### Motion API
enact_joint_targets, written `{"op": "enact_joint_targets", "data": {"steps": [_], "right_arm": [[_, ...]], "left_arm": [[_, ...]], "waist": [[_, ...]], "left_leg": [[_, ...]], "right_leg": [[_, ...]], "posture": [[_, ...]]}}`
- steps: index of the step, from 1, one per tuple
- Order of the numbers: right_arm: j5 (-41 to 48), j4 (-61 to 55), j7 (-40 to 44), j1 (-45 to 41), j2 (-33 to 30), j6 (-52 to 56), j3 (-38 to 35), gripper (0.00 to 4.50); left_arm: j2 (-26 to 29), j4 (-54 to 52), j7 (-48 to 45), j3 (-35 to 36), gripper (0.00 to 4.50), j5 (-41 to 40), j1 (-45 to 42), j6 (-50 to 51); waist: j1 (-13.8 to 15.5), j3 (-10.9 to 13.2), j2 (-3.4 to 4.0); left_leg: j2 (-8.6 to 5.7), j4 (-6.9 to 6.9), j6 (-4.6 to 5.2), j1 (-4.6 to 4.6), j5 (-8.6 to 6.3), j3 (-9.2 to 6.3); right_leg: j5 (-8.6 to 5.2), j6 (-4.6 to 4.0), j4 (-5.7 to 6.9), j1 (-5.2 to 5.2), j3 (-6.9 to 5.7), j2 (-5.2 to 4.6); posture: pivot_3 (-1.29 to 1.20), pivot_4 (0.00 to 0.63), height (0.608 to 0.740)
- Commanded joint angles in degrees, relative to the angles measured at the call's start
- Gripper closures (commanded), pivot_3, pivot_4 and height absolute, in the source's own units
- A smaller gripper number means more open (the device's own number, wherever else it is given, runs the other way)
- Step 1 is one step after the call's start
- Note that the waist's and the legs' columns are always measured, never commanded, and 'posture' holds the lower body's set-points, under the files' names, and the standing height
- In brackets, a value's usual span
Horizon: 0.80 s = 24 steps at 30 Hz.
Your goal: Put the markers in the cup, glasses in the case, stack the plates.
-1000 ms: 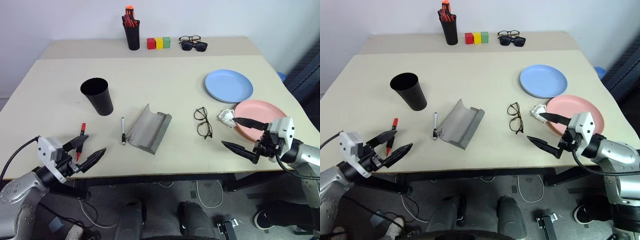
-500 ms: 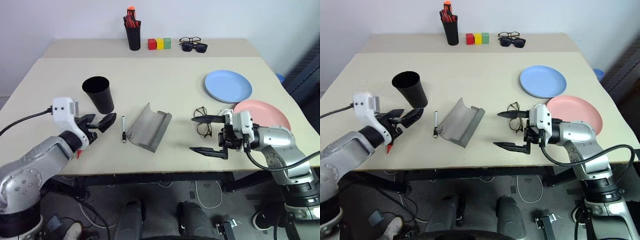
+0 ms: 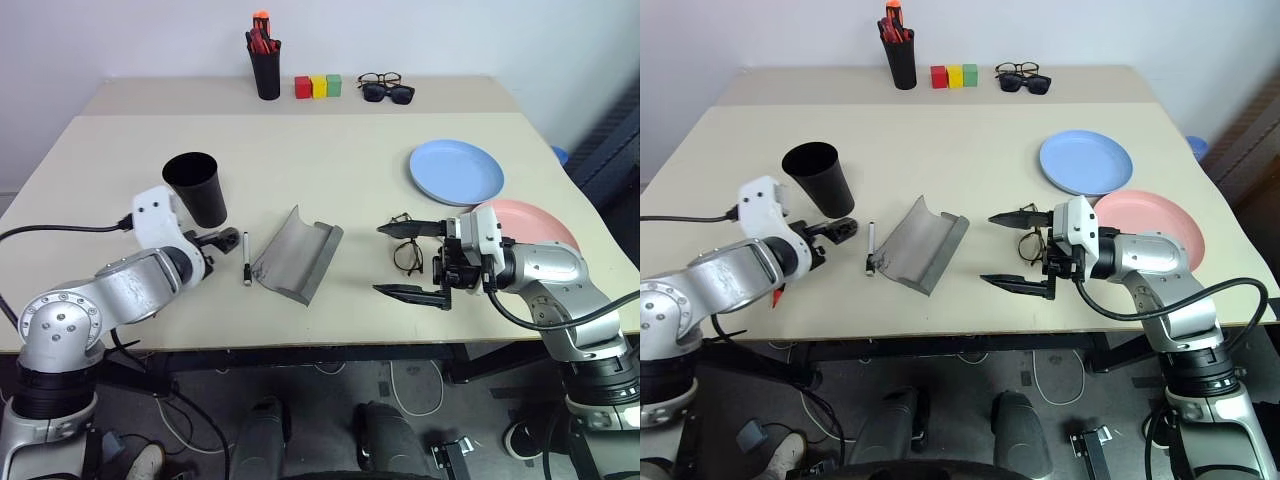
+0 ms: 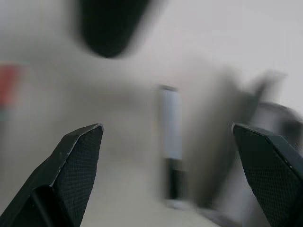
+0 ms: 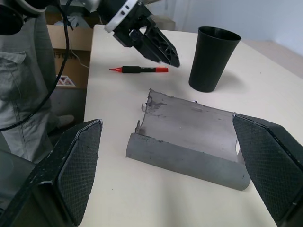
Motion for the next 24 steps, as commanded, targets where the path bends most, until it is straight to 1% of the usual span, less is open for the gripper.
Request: {"op": "enact_joint_targets", "data": {"steps": [1,2,8,13,19,24], "right_arm": [[0.6,-0.9,0.1,-0.1,0.2,-1.2,-1.5,0.03],[0.6,-0.8,0.2,0.0,0.3,-1.3,-1.5,0.03],[0.5,0.1,0.6,0.1,0.0,-2.0,-2.0,0.03],[0.6,-1.8,-0.7,1.0,-0.3,-1.3,-2.4,0.03],[0.6,-2.9,-1.9,1.7,-0.4,-0.8,-2.7,0.03],[0.9,-3.9,-2.8,2.5,-0.6,-0.5,-3.1,0.03]], "left_arm": [[1.3,1.2,2.8,-1.9,0.00,-1.8,-2.0,-0.6],[1.4,2.3,3.5,-2.8,0.00,-2.8,-2.4,-0.4],[-1.0,5.9,3.1,-7.8,0.00,-1.9,-6.2,0.6],[-2.4,7.9,1.8,-9.9,0.00,-0.7,-8.4,1.6],[-2.6,10.5,-0.3,-10.9,0.00,-0.7,-10.4,3.7],[-3.7,13.5,0.0,-13.2,0.00,-0.1,-11.8,6.3]], "waist": [[0.1,0.0,0.00],[0.3,0.0,0.00],[1.3,0.0,-0.01],[1.2,0.0,-0.02],[1.1,0.0,-0.02],[1.2,0.0,-0.03]], "left_leg": [[-0.01,0.00,0.00,0.00,0.00,0.01],[-0.02,0.00,0.00,0.00,0.00,0.01],[-0.04,-0.03,-0.01,-0.05,0.00,0.03],[-0.04,-0.04,-0.02,-0.07,0.01,0.03],[-0.04,-0.04,-0.03,-0.06,0.02,0.03],[-0.05,-0.04,-0.03,-0.07,0.02,0.03]], "right_leg": [[0.00,-0.01,-0.02,0.01,0.00,-0.01],[0.00,-0.01,-0.04,0.02,0.00,-0.02],[0.00,-0.01,-0.08,-0.01,0.00,-0.02],[0.01,-0.01,-0.11,-0.02,0.00,-0.01],[0.01,-0.01,-0.10,-0.03,0.00,-0.01],[0.01,0.00,-0.10,-0.03,0.00,-0.01]], "posture": [[0.00,0.150,0.740],[0.00,0.150,0.740],[0.00,0.150,0.740],[0.00,0.150,0.740],[0.00,0.150,0.740],[0.00,0.150,0.740]]}}
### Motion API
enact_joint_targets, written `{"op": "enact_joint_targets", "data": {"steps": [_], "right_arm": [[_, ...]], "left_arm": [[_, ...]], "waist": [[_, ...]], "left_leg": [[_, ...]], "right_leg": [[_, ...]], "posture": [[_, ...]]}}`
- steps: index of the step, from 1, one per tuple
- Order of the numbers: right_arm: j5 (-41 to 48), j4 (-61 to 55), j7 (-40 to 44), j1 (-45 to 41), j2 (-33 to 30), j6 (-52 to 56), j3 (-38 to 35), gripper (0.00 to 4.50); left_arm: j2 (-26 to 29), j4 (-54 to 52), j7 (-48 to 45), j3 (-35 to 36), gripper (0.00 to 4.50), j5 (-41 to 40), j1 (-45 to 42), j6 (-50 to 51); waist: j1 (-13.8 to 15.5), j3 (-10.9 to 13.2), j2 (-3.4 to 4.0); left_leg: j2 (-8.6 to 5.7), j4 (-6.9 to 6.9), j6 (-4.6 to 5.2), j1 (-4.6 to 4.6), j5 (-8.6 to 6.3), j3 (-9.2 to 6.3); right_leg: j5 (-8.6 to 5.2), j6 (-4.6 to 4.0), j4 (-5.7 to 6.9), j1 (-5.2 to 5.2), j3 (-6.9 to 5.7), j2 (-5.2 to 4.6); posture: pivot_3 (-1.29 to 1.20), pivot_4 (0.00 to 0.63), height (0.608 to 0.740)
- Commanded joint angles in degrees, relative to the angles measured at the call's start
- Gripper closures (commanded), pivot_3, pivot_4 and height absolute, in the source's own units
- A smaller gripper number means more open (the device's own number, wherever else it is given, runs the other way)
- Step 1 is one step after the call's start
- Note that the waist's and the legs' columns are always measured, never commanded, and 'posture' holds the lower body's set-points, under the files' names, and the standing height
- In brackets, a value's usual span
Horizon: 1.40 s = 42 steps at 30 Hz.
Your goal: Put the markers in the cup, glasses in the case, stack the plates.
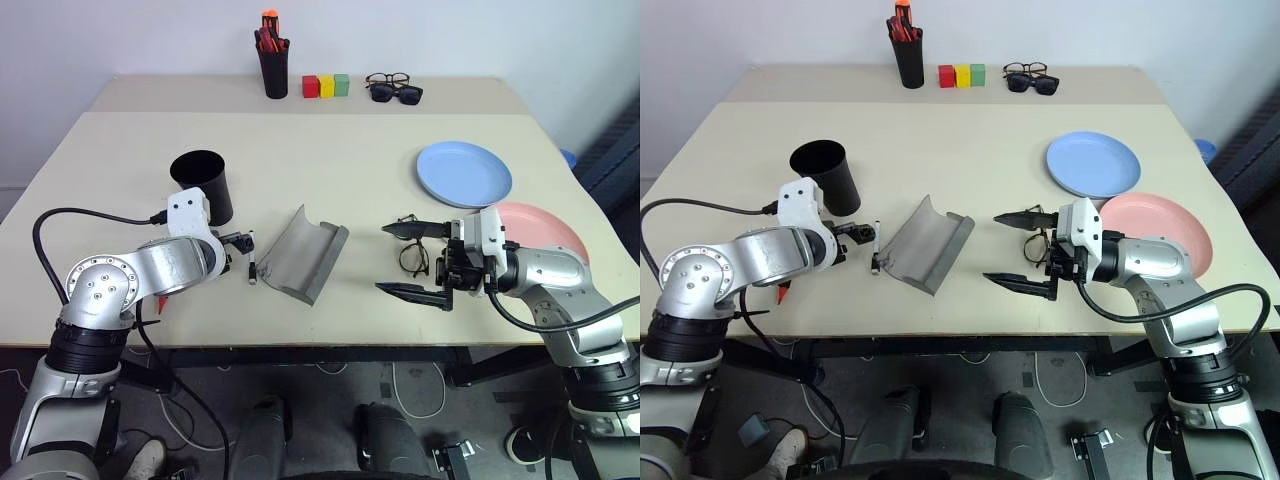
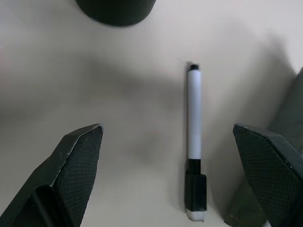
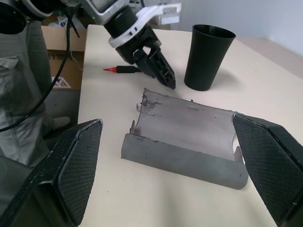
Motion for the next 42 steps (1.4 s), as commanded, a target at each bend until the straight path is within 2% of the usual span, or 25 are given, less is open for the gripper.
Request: {"op": "enact_joint_targets", "data": {"steps": [1,9,15,18,26,29,31,33,37,42], "right_arm": [[1.0,-3.0,-0.7,0.7,-0.6,-0.3,-2.4,0.03],[1.0,-5.1,-2.0,3.3,-1.1,-0.2,-4.1,0.03],[1.1,-6.0,-2.6,4.6,-1.2,-0.3,-5.0,0.03],[1.0,-6.1,-3.0,4.8,-1.1,-0.2,-5.2,0.00],[0.9,-5.5,-2.9,4.6,-1.1,-0.6,-5.3,0.00],[0.7,-4.8,-2.8,4.2,-0.8,-0.9,-5.1,0.00],[0.6,-4.5,-2.8,4.1,-0.5,-1.1,-4.8,0.00],[0.3,-4.1,-2.8,3.6,0.0,-1.4,-4.1,0.00],[-0.1,-3.3,-2.8,2.3,0.8,-1.5,-3.1,0.00],[-0.3,-2.0,-2.5,0.7,1.1,-1.7,-2.3,0.00]], "left_arm": [[-0.8,1.2,-0.2,-1.9,0.00,1.0,-2.7,2.4],[-3.9,5.2,-1.9,-3.5,0.00,2.9,-6.1,6.1],[-4.8,6.1,4.0,-4.4,0.00,0.5,-5.6,7.4],[-4.9,6.1,5.8,-4.5,0.78,0.4,-4.7,7.9],[-4.1,6.0,6.9,-3.7,4.49,0.1,-3.8,8.1],[-2.7,3.8,3.9,-3.1,4.49,1.1,-3.2,9.1],[-0.6,0.8,-0.7,-3.0,4.49,3.1,-2.8,10.5],[4.4,-4.8,-11.7,-2.4,4.49,8.9,-2.2,13.3],[10.7,-11.6,-29.4,-1.5,4.49,19.0,-0.5,13.1],[14.5,-16.2,-48.7,-2.4,4.49,39.1,1.8,1.5]], "waist": [[0.2,0.0,-0.02],[0.0,0.0,-0.04],[0.0,0.0,-0.04],[0.0,0.0,-0.04],[0.1,0.0,-0.03],[0.0,0.0,-0.03],[0.0,0.0,-0.03],[-0.2,0.0,-0.06],[-0.1,0.1,-0.09],[0.0,0.1,-0.09]], "left_leg": [[0.00,0.00,0.00,-0.01,0.00,-0.01],[-0.04,0.00,0.00,-0.01,0.00,-0.02],[-0.04,-0.01,0.00,-0.01,0.00,-0.03],[-0.04,0.00,0.00,0.00,0.00,-0.03],[-0.07,0.01,0.00,0.00,0.00,-0.03],[-0.08,0.01,-0.01,0.00,0.00,-0.02],[-0.08,-0.03,-0.01,0.00,0.00,-0.02],[-0.07,-0.07,-0.01,-0.02,0.00,0.00],[-0.06,-0.25,-0.10,-0.05,0.03,0.04],[-0.05,-0.32,-0.27,-0.08,-0.07,0.07]], "right_leg": [[0.00,0.00,0.00,0.00,0.00,0.00],[0.00,0.00,-0.01,0.01,0.00,-0.01],[0.00,0.01,-0.01,0.00,0.00,-0.02],[0.00,0.01,-0.01,0.01,0.00,-0.02],[0.00,0.00,-0.04,0.04,0.00,-0.06],[0.00,0.00,-0.08,0.06,0.00,-0.07],[0.00,-0.01,-0.08,0.04,0.00,-0.07],[0.00,-0.01,-0.08,-0.04,0.00,-0.07],[-0.01,-0.01,-0.09,-0.18,0.00,-0.05],[0.04,-0.10,-0.41,-0.15,0.00,-0.07]], "posture": [[0.00,0.150,0.740],[0.00,0.150,0.740],[0.00,0.150,0.740],[0.00,0.150,0.740],[0.00,0.150,0.740],[0.00,0.150,0.740],[0.00,0.150,0.740],[0.00,0.150,0.740],[0.00,0.150,0.740],[0.00,0.150,0.740]]}}
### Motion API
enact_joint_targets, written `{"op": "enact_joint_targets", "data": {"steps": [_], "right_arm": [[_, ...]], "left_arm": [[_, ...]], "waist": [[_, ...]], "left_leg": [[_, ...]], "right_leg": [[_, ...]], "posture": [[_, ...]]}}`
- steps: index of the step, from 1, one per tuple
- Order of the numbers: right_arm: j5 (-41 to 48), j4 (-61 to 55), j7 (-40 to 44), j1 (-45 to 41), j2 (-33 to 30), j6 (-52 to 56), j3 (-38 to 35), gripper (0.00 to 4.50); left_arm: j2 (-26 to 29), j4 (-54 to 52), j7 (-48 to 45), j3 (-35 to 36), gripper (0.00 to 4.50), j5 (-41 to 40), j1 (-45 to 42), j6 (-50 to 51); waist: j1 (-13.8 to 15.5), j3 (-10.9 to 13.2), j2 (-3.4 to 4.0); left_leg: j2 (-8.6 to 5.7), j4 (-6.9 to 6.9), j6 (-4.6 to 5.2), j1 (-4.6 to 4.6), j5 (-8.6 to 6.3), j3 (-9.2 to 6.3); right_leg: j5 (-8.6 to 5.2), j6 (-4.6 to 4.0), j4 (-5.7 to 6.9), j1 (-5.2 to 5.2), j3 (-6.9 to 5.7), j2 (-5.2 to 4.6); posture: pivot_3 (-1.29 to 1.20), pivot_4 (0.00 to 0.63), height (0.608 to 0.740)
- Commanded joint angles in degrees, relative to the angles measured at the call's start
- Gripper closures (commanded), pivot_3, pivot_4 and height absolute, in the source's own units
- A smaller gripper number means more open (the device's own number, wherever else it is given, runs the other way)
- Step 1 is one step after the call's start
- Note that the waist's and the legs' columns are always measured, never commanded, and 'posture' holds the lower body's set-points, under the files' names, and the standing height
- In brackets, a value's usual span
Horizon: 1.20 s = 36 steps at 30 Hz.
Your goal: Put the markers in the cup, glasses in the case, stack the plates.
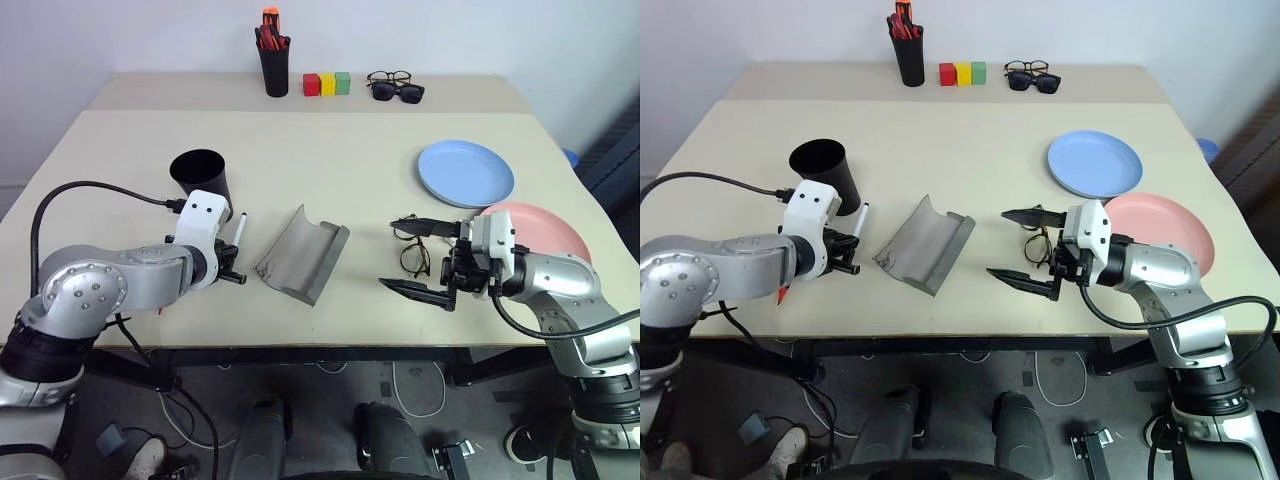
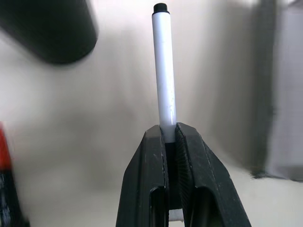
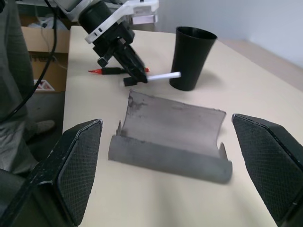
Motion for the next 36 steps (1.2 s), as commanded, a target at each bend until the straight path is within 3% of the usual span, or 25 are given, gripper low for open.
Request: {"op": "enact_joint_targets", "data": {"steps": [1,4,9,14,18,26,36], "right_arm": [[0.2,0.2,0.4,-1.4,0.5,-1.1,-0.3,0.00],[0.2,0.9,0.7,-2.2,0.4,-1.2,-0.2,0.00],[-0.1,2.2,1.4,-2.9,0.4,-1.7,-0.2,0.00],[-0.4,2.9,1.3,-4.0,0.6,-2.0,0.2,0.00],[0.1,3.1,0.5,-4.7,1.3,-1.9,-0.1,0.00],[3.6,4.1,-4.0,-8.9,6.1,0.2,-2.2,0.00],[5.0,5.6,-6.1,-12.0,8.3,1.0,-3.0,0.00]], "left_arm": [[1.7,-3.1,-12.1,0.3,4.49,14.6,0.7,-9.5],[1.8,-4.8,-21.5,-0.5,4.49,29.5,1.9,-23.8],[-2.7,-0.3,-28.0,0.4,4.49,43.2,-1.5,-36.2],[-9.0,9.1,-24.1,4.3,4.49,51.4,-8.4,-37.2],[-11.9,15.0,-20.7,5.9,4.49,59.3,-9.0,-39.2],[-19.0,17.8,-18.2,8.7,4.49,66.0,-7.1,-39.8],[-23.9,19.4,-19.1,10.0,4.49,69.7,-6.5,-40.2]], "waist": [[0.0,0.0,-0.01],[0.0,0.0,-0.01],[0.2,0.0,-0.01],[-0.1,0.0,-0.04],[-0.3,0.0,-0.03],[0.1,0.0,-0.07],[0.0,0.0,-0.07]], "left_leg": [[0.01,0.00,0.00,-0.04,-0.01,0.00],[0.00,-0.10,0.04,-0.13,-0.03,0.10],[0.00,-0.29,0.23,-0.43,0.07,0.14],[0.02,-0.16,0.27,-0.54,0.10,0.13],[0.07,0.00,0.28,-0.54,0.10,0.12],[0.07,0.29,0.29,-0.57,0.11,0.08],[0.07,0.28,0.29,-0.57,0.12,0.04]], "right_leg": [[0.02,-0.04,-0.11,0.00,0.00,0.00],[0.07,-0.11,-0.37,0.02,0.01,-0.03],[0.08,-0.10,-0.45,-0.32,0.00,-0.04],[0.24,0.26,-0.36,-0.39,-0.01,0.04],[0.38,0.55,-0.24,-0.39,0.00,0.11],[0.44,0.66,-0.03,-0.34,0.00,0.12],[0.49,0.73,0.18,-0.41,-0.01,0.13]], "posture": [[0.00,0.150,0.740],[0.00,0.150,0.740],[0.00,0.150,0.740],[0.00,0.150,0.740],[0.00,0.150,0.740],[0.00,0.150,0.740],[0.00,0.150,0.740]]}}
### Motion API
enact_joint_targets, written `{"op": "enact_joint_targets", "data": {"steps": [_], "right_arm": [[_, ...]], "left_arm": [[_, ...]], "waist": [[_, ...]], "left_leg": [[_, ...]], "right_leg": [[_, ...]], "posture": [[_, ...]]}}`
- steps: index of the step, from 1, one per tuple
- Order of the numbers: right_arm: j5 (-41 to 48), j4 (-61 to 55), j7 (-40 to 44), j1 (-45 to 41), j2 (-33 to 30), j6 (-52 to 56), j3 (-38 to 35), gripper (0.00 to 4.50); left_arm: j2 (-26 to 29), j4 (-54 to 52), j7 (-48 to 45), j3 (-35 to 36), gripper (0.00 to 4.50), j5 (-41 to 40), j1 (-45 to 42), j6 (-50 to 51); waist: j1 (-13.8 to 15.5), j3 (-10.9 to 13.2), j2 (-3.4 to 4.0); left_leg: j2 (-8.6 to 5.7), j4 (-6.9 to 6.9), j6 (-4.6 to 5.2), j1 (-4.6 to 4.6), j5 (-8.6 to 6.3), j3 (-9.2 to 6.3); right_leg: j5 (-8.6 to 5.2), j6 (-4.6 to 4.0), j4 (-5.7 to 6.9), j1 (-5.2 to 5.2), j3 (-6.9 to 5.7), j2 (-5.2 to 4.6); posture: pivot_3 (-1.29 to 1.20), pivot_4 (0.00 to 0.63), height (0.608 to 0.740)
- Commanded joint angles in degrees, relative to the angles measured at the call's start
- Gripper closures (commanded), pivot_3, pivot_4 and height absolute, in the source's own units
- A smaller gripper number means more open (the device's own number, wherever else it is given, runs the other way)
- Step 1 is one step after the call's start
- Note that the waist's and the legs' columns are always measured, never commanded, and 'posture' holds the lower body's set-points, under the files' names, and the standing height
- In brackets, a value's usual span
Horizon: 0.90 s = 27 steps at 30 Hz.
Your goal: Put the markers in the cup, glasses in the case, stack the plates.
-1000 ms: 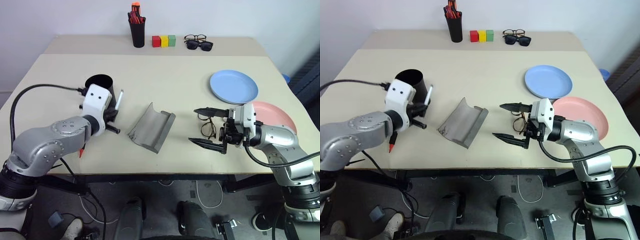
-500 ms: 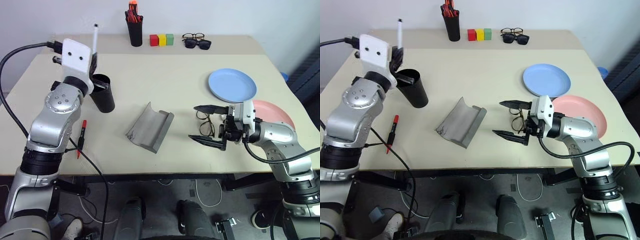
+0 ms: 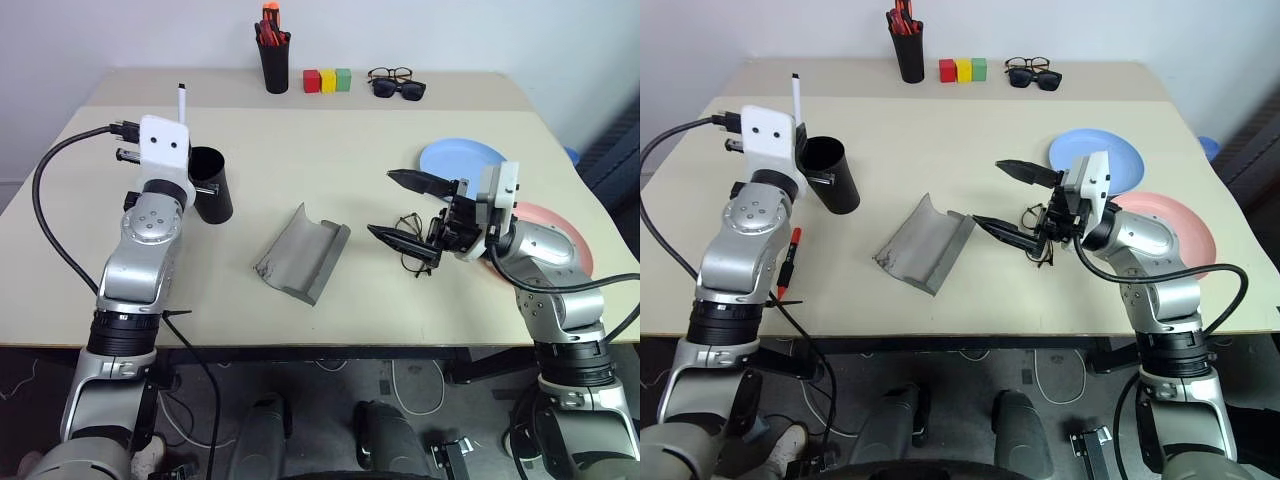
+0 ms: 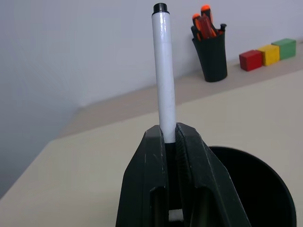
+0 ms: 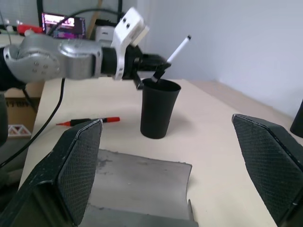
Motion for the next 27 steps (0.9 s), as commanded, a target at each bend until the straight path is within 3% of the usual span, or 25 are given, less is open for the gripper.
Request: {"op": "enact_joint_targets", "data": {"steps": [1,10,19,22,27], "right_arm": [[2.1,-0.5,-1.0,-2.1,0.8,0.3,-2.1,0.00],[2.0,0.1,-2.1,-2.5,0.8,0.5,-2.6,0.00],[1.5,0.3,-2.3,-3.0,0.9,0.2,-2.4,0.00],[1.6,0.5,-2.3,-3.2,0.9,0.3,-2.3,0.00],[1.4,0.8,-2.3,-3.5,1.1,0.1,-2.2,0.00]], "left_arm": [[-1.1,0.3,0.2,2.4,4.49,1.9,-1.2,-1.6],[-4.5,3.5,0.1,3.4,4.49,4.0,-1.8,-4.1],[-7.0,-1.3,-1.3,4.9,4.49,3.2,-1.6,-2.2],[-7.3,-1.9,-1.9,4.6,3.42,3.6,-1.4,-1.8],[-7.9,-3.6,-4.0,3.7,0.86,3.7,-0.6,-2.2]], "waist": [[0.0,0.0,0.00],[0.0,0.0,0.00],[0.0,0.0,0.00],[0.0,0.0,0.00],[0.0,0.0,0.00]], "left_leg": [[0.00,0.02,0.00,0.00,0.00,0.00],[0.00,0.11,0.00,0.03,0.05,-0.02],[0.00,0.11,0.00,0.03,0.05,-0.04],[0.00,0.11,0.00,0.03,0.06,-0.04],[0.00,0.12,0.00,0.03,0.06,-0.04]], "right_leg": [[0.00,0.00,0.05,-0.01,0.00,0.00],[0.00,0.01,0.25,-0.02,0.00,0.00],[0.01,0.02,0.28,-0.03,0.00,0.00],[0.01,0.02,0.29,-0.03,0.00,0.00],[0.01,0.02,0.29,-0.03,0.00,0.01]], "posture": [[0.00,0.150,0.740],[0.00,0.150,0.740],[0.00,0.150,0.740],[0.00,0.150,0.740],[0.00,0.150,0.740]]}}
